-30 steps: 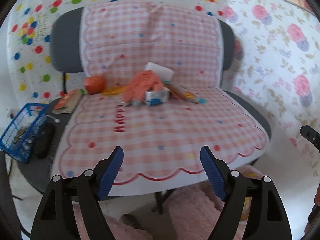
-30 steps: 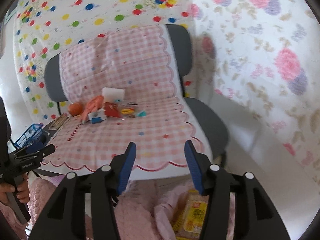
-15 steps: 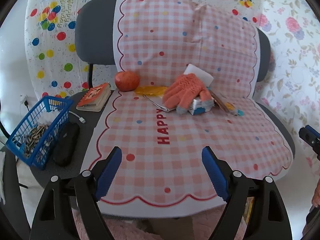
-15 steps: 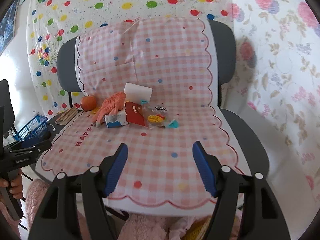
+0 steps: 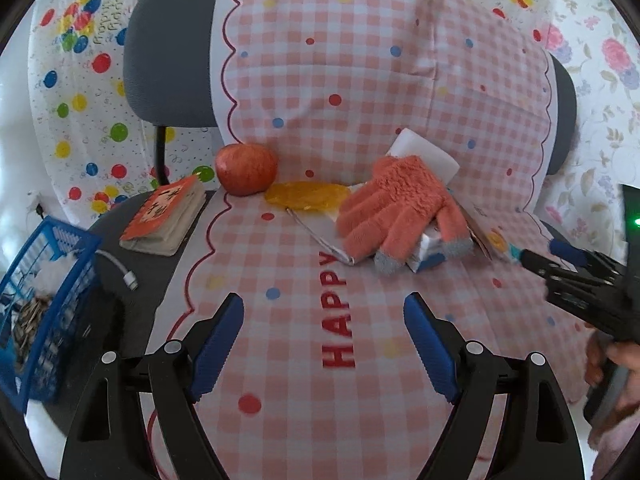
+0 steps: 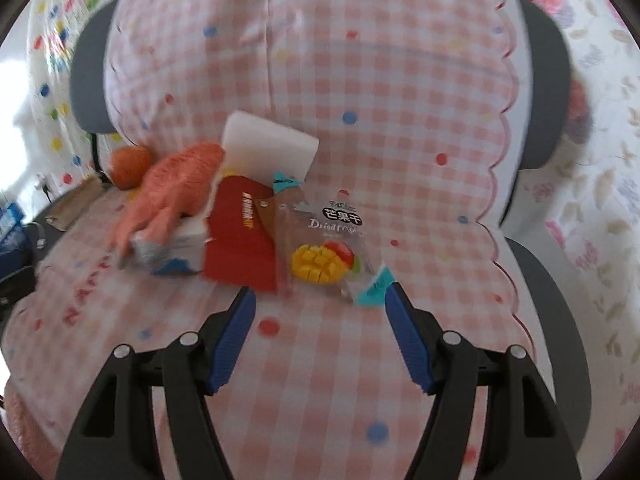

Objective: Collect trash
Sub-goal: 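Grasp the clear plastic bag with the right gripper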

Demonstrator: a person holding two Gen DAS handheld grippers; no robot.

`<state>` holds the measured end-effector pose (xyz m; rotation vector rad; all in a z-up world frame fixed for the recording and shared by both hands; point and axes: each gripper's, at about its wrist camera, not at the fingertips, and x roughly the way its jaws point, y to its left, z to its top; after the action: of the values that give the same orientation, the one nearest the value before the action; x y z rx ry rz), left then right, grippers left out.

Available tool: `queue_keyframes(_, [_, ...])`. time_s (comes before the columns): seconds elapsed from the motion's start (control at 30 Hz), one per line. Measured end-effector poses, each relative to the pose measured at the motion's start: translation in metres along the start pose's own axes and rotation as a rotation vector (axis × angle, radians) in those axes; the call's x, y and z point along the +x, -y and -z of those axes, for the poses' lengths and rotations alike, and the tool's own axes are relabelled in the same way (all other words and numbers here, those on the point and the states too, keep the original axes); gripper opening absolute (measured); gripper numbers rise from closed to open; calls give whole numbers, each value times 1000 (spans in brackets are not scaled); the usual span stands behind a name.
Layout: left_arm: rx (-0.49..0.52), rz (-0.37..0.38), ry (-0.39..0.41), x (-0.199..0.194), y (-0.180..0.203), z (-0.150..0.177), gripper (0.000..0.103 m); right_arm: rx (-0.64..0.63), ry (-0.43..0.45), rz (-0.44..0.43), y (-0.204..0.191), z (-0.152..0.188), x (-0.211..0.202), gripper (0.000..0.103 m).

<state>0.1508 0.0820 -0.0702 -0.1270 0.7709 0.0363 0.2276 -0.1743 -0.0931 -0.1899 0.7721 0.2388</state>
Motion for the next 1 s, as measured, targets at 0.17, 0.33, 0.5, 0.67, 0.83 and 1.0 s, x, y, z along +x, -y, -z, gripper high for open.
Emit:
queue_keyframes(0.17, [11,5,-2,24,4,-16,82,-14,-62,-13,1,-14,42,70])
queue_keyframes(0.33, [34,20,-6,42,13,-29,82,-32,-69,-15,-2,-20,57,81])
queue_keyframes(0.5, [48,27,-14,48,22,-30,82,-47,-114,-15,-4,-20,68,84])
queue_keyframes(0.67, [46,21,-24,44,23,-23,82,-112,-93,74,-17,-18,62,45])
queue_keyframes(0.83, [46,6,-22,34,20,-19,82,-86,-73,100,-7,-13,47,25])
queue_keyframes(1.0, [54,4,-2,22,20,-19,82,43,60,43,22,-21,-10,15])
